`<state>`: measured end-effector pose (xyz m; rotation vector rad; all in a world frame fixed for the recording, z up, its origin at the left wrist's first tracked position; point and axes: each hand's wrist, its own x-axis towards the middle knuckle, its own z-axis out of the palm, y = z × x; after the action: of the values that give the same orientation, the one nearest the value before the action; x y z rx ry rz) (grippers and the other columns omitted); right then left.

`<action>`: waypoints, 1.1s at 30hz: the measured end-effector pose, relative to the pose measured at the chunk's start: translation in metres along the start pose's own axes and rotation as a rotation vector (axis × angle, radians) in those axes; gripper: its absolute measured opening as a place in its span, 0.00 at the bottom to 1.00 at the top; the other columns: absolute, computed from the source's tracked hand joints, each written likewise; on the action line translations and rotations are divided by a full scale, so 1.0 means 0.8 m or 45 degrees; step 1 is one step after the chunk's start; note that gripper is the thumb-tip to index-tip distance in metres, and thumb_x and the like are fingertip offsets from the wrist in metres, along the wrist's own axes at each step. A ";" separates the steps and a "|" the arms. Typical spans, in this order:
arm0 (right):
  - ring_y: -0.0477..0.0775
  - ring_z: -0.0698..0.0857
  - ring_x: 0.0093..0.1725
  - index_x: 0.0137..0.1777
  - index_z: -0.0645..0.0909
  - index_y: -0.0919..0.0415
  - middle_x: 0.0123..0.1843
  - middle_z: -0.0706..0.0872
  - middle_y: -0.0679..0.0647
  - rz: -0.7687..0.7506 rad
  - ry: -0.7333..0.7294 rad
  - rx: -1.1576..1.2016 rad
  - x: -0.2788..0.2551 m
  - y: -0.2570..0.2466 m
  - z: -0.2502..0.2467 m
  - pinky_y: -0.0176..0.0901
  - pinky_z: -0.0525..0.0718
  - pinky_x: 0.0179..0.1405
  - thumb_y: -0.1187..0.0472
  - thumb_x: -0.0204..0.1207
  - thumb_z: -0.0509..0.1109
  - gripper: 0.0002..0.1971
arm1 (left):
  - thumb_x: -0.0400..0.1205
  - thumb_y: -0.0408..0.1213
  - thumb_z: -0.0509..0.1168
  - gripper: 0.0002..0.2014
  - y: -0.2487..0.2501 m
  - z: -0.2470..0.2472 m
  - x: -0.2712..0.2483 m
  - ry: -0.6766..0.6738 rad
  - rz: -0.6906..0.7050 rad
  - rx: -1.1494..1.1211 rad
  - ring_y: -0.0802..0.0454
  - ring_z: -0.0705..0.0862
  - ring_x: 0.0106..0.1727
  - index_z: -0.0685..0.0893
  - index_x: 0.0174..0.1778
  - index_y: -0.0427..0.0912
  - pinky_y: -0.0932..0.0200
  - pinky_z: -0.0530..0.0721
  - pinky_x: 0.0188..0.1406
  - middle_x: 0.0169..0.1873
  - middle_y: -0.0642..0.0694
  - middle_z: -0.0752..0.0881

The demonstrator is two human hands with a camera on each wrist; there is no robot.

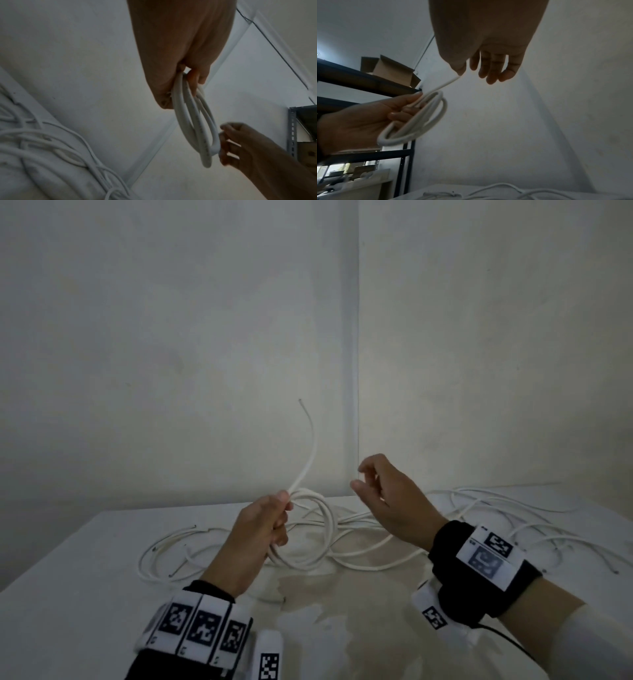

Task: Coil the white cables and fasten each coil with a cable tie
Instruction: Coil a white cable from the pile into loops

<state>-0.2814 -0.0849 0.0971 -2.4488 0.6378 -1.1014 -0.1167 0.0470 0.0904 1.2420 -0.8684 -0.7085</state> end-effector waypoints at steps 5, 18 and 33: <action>0.38 0.74 0.52 0.74 0.68 0.50 0.63 0.74 0.46 -0.196 -0.112 -0.086 -0.003 -0.011 0.007 0.35 0.72 0.56 0.43 0.78 0.51 0.26 | 0.84 0.38 0.58 0.14 -0.003 0.010 -0.006 -0.038 -0.014 0.145 0.62 0.64 0.19 0.78 0.34 0.39 0.69 0.66 0.21 0.18 0.57 0.67; 0.46 0.82 0.37 0.56 0.80 0.65 0.42 0.85 0.53 -0.061 -0.129 0.120 0.004 -0.005 0.022 0.37 0.78 0.43 0.62 0.83 0.59 0.10 | 0.80 0.43 0.57 0.14 0.006 0.014 -0.006 -0.151 0.030 -0.057 0.62 0.62 0.19 0.80 0.38 0.36 0.70 0.68 0.21 0.19 0.55 0.67; 0.45 0.86 0.35 0.50 0.79 0.56 0.38 0.87 0.53 0.322 -0.317 0.778 -0.007 -0.033 0.023 0.33 0.84 0.40 0.68 0.78 0.67 0.06 | 0.85 0.43 0.54 0.15 -0.004 0.021 0.004 -0.034 0.138 0.053 0.61 0.64 0.20 0.79 0.38 0.39 0.68 0.68 0.24 0.20 0.56 0.66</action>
<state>-0.2642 -0.0570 0.0959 -1.8746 0.4335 -0.7345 -0.1295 0.0357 0.0892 1.2155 -0.9689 -0.6241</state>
